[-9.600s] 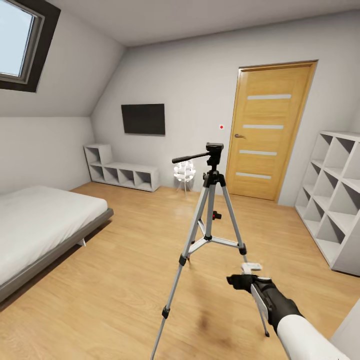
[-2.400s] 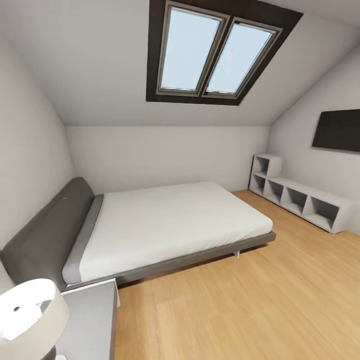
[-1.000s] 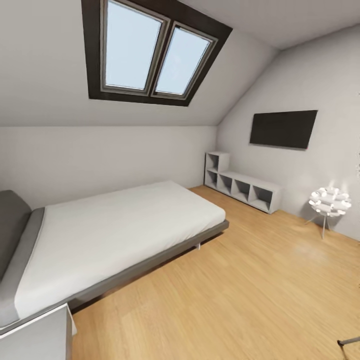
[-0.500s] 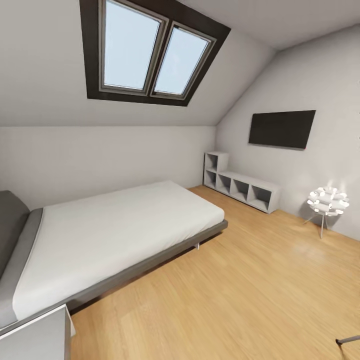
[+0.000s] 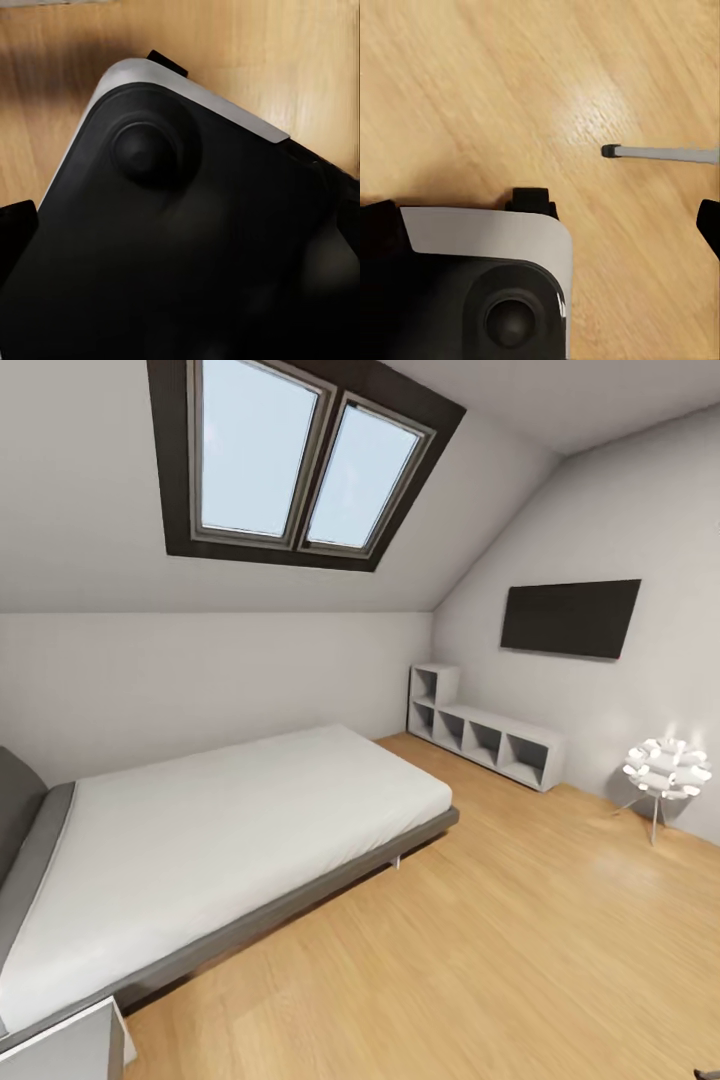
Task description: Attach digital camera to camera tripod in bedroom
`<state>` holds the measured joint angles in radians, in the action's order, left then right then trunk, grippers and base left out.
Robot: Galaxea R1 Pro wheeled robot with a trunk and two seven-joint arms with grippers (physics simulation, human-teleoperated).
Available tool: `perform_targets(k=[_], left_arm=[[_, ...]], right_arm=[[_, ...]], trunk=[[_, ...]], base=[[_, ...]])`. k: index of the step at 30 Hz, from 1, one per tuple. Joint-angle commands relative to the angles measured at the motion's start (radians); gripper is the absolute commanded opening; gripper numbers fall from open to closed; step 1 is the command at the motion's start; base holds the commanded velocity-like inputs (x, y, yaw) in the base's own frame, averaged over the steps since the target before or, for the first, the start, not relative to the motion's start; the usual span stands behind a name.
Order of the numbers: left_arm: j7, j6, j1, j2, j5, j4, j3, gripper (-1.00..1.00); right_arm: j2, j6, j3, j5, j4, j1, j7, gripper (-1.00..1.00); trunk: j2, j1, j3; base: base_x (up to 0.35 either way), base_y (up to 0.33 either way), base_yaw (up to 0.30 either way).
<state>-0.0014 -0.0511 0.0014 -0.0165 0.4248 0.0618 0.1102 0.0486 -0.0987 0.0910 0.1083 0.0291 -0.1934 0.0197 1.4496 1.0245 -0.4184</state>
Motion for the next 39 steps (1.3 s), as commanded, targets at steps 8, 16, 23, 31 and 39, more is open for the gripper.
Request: perform_targets(k=[8,16,23,31,39], left_arm=[[0.0,-0.001,0.0,0.0,-0.003,0.001,0.008,1.0],[0.0,-0.002,0.0,0.0,-0.003,0.001,0.008,1.0],[0.0,-0.003,0.0,-0.001,-0.003,0.001,0.008,1.0],[0.0,-0.003,0.0,0.0,-0.003,0.001,0.008,1.0],[0.0,-0.003,0.0,0.0,-0.003,0.001,0.008,1.0]], right_arm=[[0.0,-0.009,0.009,0.034,0.003,-0.001,0.001,1.0],[0.0,-0.01,0.01,0.038,0.003,-0.001,0.0,1.0],[0.0,-0.01,0.01,0.039,0.003,-0.001,0.0,1.0],[0.0,-0.009,0.01,0.039,0.003,-0.001,0.0,1.0],[0.0,-0.01,0.01,0.039,0.003,-0.001,0.0,1.0]], trunk=[[0.0,0.001,-0.001],[0.0,0.001,-0.001],[0.0,0.001,-0.001],[0.0,0.001,-0.001],[0.0,0.001,-0.001]], base=[[0.316,0.0,0.0],[0.321,0.0,0.0],[0.285,0.0,0.0],[0.084,0.0,0.0],[0.187,0.0,0.0]])
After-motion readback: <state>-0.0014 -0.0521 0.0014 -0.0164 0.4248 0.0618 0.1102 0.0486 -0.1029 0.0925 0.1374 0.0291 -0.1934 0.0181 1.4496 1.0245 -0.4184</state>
